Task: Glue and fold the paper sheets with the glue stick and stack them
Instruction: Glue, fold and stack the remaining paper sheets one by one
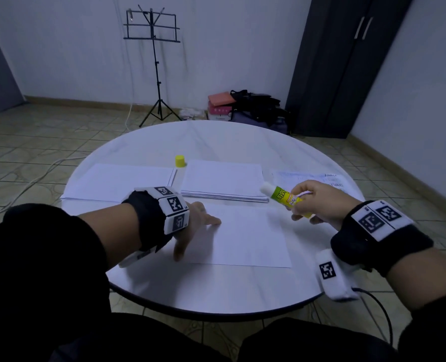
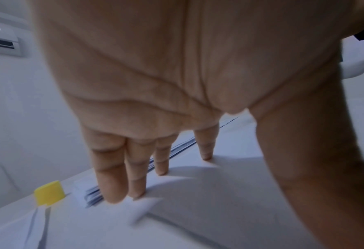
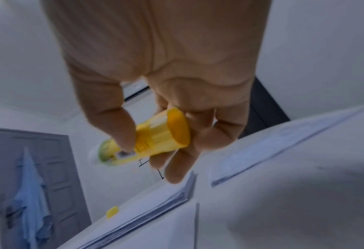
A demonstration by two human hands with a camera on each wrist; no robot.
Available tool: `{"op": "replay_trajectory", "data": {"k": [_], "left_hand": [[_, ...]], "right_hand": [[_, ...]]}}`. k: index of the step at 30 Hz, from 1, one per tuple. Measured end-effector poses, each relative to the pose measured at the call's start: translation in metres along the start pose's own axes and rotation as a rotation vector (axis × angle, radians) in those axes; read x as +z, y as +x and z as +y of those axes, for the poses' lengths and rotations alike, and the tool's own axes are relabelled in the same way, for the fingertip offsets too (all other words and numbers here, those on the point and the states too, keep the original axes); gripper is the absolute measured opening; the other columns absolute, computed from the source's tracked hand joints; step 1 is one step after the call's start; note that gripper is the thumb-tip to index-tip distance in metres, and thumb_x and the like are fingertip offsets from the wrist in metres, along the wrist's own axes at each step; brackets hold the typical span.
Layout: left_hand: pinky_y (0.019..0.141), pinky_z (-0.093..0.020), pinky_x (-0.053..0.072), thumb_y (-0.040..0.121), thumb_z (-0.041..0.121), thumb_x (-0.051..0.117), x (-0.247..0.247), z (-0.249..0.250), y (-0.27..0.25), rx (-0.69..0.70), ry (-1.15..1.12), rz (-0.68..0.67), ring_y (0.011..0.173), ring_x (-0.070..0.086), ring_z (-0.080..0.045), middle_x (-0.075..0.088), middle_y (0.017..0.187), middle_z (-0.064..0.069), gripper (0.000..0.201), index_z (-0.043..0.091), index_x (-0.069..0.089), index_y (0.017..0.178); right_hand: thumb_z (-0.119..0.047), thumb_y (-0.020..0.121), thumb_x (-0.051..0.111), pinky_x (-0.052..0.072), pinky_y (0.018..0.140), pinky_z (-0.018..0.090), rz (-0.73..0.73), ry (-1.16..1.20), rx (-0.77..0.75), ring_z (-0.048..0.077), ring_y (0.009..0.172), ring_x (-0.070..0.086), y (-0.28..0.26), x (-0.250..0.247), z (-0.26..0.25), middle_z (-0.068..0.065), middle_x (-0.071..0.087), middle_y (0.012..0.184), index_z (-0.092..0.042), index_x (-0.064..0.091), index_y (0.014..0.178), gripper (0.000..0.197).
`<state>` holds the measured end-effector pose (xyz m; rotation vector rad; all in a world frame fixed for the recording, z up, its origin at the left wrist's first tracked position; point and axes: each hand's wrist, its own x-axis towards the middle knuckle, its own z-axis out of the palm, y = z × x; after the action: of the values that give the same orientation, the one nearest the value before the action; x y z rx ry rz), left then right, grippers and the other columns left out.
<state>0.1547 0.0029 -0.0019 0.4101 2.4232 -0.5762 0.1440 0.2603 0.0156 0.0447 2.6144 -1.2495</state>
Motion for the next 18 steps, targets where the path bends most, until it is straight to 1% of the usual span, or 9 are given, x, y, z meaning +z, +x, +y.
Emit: {"op": "replay_trajectory", "data": {"k": [3,5,6,8,9,10,11,14,18], "left_hand": [[0.102,-0.049,0.040,0.065,0.033,0.085,0.001,0.000,-0.001,0.008,0.001,0.036,0.135,0.035,-0.028,0.008,0.151,0.000,0.113,0.045,0.008,0.147],[0.102,-0.049,0.040,0.065,0.033,0.085,0.002,0.000,-0.002,0.005,-0.002,0.057,0.135,0.034,-0.030,0.002,0.153,-0.001,0.110,0.048,0.012,0.146],[0.104,-0.050,0.038,0.065,0.034,0.085,0.002,0.000,-0.002,0.001,-0.007,0.061,0.138,0.030,-0.031,-0.005,0.156,-0.001,0.110,0.050,0.011,0.145],[0.109,-0.050,0.032,0.065,0.036,0.085,0.004,-0.002,-0.003,-0.003,-0.026,0.074,0.144,0.018,-0.029,-0.019,0.157,0.001,0.113,0.054,0.008,0.145],[0.111,-0.051,0.029,0.064,0.037,0.085,0.005,-0.003,-0.004,-0.002,-0.034,0.085,0.146,0.013,-0.028,-0.022,0.157,0.002,0.113,0.055,0.008,0.145],[0.112,-0.052,0.027,0.064,0.038,0.085,0.005,-0.003,-0.004,-0.001,-0.037,0.095,0.146,0.010,-0.028,-0.022,0.157,0.002,0.113,0.055,0.008,0.145],[0.112,-0.053,0.026,0.064,0.038,0.085,0.005,-0.004,-0.004,0.000,-0.039,0.102,0.147,0.008,-0.029,-0.021,0.157,0.002,0.112,0.055,0.009,0.145],[0.113,-0.053,0.025,0.064,0.037,0.086,0.007,-0.003,-0.003,0.003,-0.039,0.111,0.146,0.007,-0.029,-0.017,0.157,0.001,0.111,0.052,0.011,0.146],[0.108,-0.043,0.032,0.065,0.034,0.085,0.012,-0.002,-0.003,-0.006,-0.041,0.134,0.142,0.020,-0.029,0.000,0.155,-0.001,0.104,0.046,0.021,0.145]], "right_hand": [[-0.004,0.084,0.062,0.041,0.066,0.026,-0.014,0.026,0.038,0.020,0.085,0.062,0.011,0.005,0.007,0.003,0.061,0.100,-0.024,0.049,0.122,0.045],[-0.004,0.085,0.062,0.036,0.064,0.022,0.021,-0.019,0.045,0.017,0.081,0.054,0.016,0.008,0.007,0.001,0.056,0.097,-0.021,0.051,0.127,0.046],[-0.004,0.085,0.062,0.035,0.064,0.023,0.054,-0.040,0.048,0.016,0.080,0.052,0.019,0.010,0.008,0.001,0.055,0.097,-0.019,0.051,0.127,0.046],[-0.003,0.084,0.062,0.038,0.075,0.028,0.125,-0.081,0.088,0.021,0.092,0.053,0.024,0.012,0.008,0.003,0.056,0.107,-0.016,0.048,0.127,0.047],[-0.004,0.084,0.063,0.038,0.080,0.030,0.148,-0.116,0.120,0.025,0.100,0.052,0.024,0.013,0.007,0.006,0.055,0.114,-0.016,0.046,0.127,0.048],[-0.006,0.083,0.063,0.038,0.083,0.032,0.163,-0.157,0.154,0.028,0.105,0.052,0.026,0.014,0.007,0.008,0.054,0.118,-0.015,0.043,0.127,0.050],[-0.007,0.082,0.065,0.039,0.083,0.032,0.164,-0.206,0.189,0.029,0.106,0.051,0.026,0.015,0.006,0.010,0.053,0.117,-0.014,0.043,0.126,0.050],[-0.011,0.077,0.071,0.044,0.081,0.034,0.157,-0.297,0.288,0.029,0.094,0.053,0.030,0.016,0.006,0.015,0.057,0.111,-0.008,0.047,0.119,0.048],[-0.009,0.078,0.071,0.044,0.077,0.033,0.158,-0.318,0.332,0.029,0.088,0.052,0.032,0.018,0.003,0.017,0.057,0.106,-0.003,0.048,0.122,0.050]]}}
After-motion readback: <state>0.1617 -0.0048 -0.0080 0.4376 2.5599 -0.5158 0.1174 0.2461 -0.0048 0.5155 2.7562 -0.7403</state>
